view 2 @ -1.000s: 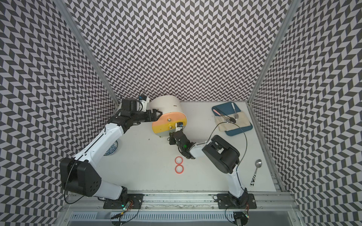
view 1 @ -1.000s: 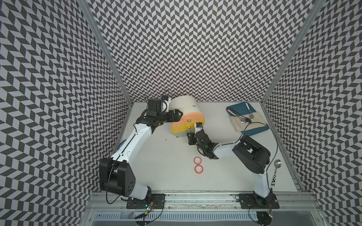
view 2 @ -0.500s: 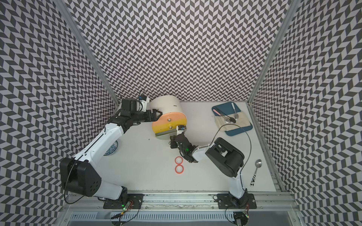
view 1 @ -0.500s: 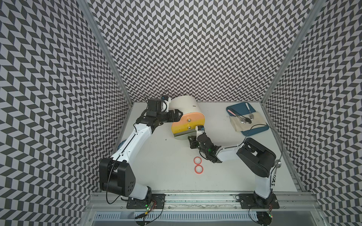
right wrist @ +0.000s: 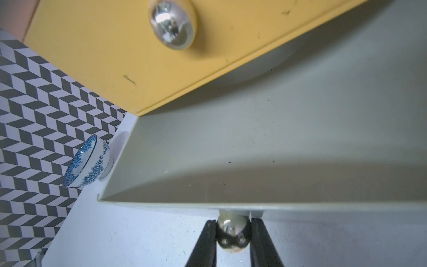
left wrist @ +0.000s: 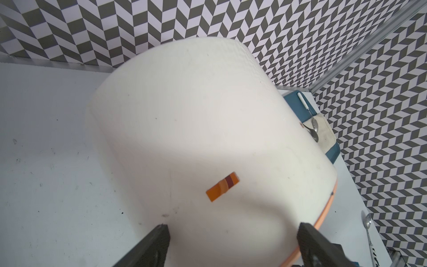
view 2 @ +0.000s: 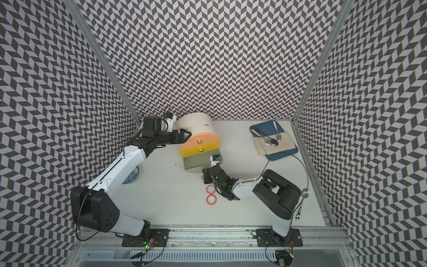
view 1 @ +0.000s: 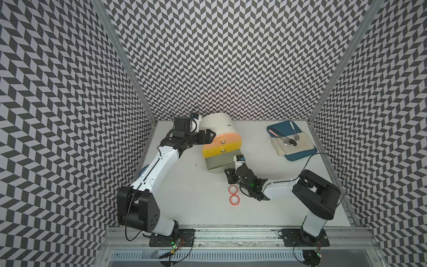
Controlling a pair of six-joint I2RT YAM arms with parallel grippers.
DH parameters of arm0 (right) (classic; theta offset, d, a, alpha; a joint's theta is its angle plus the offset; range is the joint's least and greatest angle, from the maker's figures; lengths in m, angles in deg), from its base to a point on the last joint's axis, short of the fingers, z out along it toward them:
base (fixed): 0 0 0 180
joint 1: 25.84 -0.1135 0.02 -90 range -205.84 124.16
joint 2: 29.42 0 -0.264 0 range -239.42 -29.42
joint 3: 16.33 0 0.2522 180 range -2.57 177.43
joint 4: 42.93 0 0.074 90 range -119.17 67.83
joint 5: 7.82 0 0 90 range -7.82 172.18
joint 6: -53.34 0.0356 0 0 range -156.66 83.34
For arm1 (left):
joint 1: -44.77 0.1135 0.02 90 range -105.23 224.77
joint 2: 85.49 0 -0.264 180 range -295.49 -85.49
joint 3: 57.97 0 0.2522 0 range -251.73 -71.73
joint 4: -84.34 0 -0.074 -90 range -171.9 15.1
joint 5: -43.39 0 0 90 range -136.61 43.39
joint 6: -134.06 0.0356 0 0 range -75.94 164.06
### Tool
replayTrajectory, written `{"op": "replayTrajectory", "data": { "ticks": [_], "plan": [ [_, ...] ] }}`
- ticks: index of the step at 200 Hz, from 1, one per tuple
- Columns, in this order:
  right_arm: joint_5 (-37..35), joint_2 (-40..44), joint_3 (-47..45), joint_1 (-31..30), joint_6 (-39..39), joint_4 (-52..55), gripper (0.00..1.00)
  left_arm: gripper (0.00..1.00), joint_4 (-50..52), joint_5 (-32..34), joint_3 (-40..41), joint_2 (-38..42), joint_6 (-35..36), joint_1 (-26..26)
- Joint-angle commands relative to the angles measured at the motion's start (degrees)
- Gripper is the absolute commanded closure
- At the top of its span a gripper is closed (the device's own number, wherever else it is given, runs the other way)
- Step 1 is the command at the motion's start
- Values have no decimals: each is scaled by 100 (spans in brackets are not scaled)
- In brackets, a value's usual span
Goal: Place the transparent tape into the drawer according to color
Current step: Open the drawer in the storage box, then pick up the tape at the center of the board.
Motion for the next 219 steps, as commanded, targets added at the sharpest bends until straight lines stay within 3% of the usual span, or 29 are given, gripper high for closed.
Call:
{"op": "replayTrajectory", "data": {
  "ticks": [1, 33, 65, 148, 219],
  "plan": [
    [185, 217, 30, -44, -28, 30, 56, 9, 245, -167, 5, -64, 92, -15],
    [497, 526, -13, -57, -68, 458, 37, 9, 250, -184, 5, -20, 80, -15],
    [772, 994, -16, -72, -249, 1321, 31, 8, 220, -218, 32, 70, 55, -15],
    [1408, 1422, 693, -80, -1246, 4271, 31, 0, -242, -454, 499, 807, -251, 46],
    [1100, 1146, 1289, -302, -1639, 6146, 42, 0, -56, -728, 1233, 1774, -333, 307]
  ]
}}
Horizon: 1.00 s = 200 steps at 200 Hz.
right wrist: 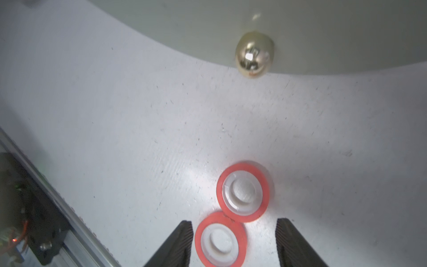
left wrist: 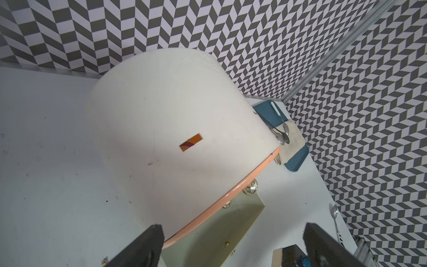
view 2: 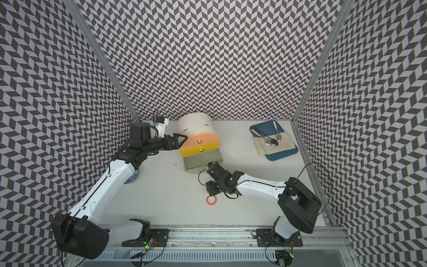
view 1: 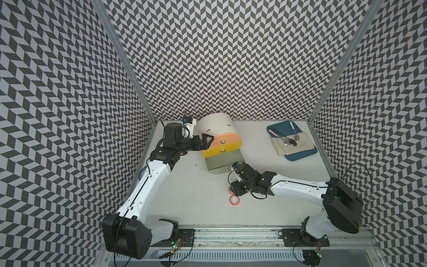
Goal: Place the transparent tape into the drawer according to color
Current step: Pick up the tape at the center of the board.
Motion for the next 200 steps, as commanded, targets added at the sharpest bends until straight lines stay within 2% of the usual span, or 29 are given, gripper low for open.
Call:
{"op": "replayTrajectory", "data": {
  "ticks": [1, 97, 200],
  "plan": [
    [-154, -99, 226, -139, -235, 787, 42, 0, 65, -202, 323, 320, -29, 106],
    [-568, -826, 804, -566, -276, 1492, 54, 0, 269, -420, 1393, 1362, -28, 353],
    [-758, -1378, 1094, -678, -275, 1713, 60, 0, 291, -516, 1612, 1476, 68, 477]
  ]
}}
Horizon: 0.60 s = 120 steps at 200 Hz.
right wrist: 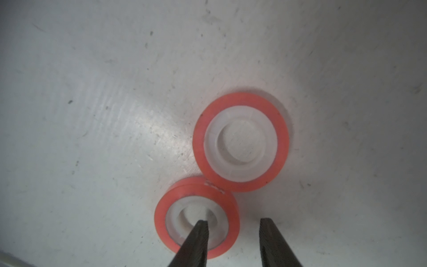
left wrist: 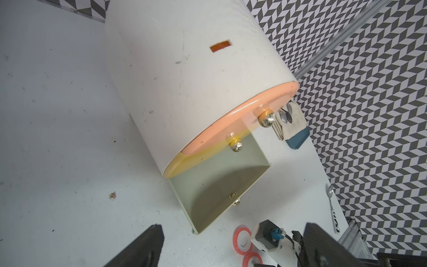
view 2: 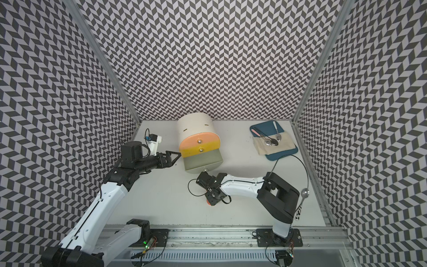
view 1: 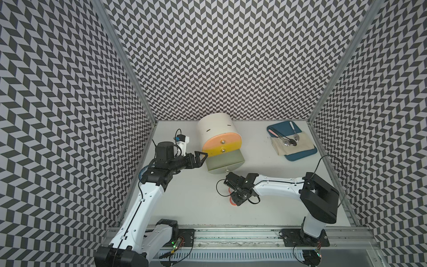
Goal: Place the transparent tape into the drawer according to color
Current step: Pick up the tape at the center of the board.
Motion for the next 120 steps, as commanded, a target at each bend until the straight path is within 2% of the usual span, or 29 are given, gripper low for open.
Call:
{"op": "replayTrajectory", "data": {
  "ticks": [1, 91, 120],
  "plan": [
    [-113, -133, 194, -63, -18, 70, 60, 0, 44, -85, 67, 107, 66, 37],
    [-155, -557, 320, -222, -233, 590, 70, 0, 72, -68, 58, 116, 118, 34],
    [-215, -639, 311, -247, -281, 686, 80, 0, 72, -60, 58, 95, 127, 36]
  ]
}}
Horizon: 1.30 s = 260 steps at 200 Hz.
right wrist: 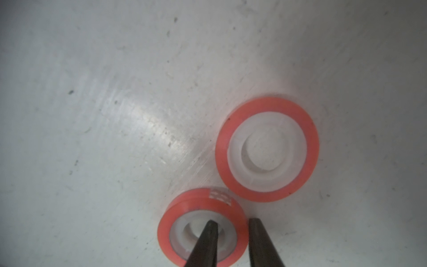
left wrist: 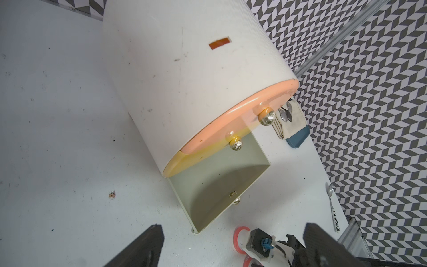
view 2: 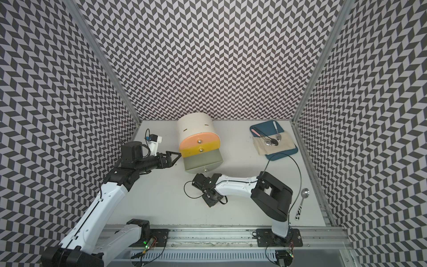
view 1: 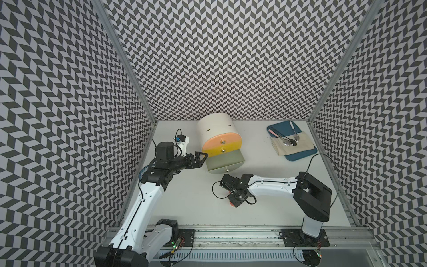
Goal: Place the transparent tape into the drawer according to color
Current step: Pick up the tape at the center of the board, then place the tape in the drawer.
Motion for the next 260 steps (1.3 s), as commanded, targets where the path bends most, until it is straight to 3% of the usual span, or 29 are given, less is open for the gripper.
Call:
{"op": "replayTrajectory", "data": {
  "ticks": [1, 67, 184, 260],
  "plan": [
    [-115, -272, -63, -55, -109, 367, 81, 0, 51, -60, 51, 95, 107, 33],
    [-159, -157, 46, -67, -49, 283, 100, 0, 94, -10, 38, 106, 116, 37],
    [-487, 773, 535, 69, 321, 349, 100, 0, -33, 72, 222, 125, 31, 77],
    [-719, 1022, 1443, 716, 202, 14, 100, 0, -125, 79, 379, 172, -41, 74]
  ]
}}
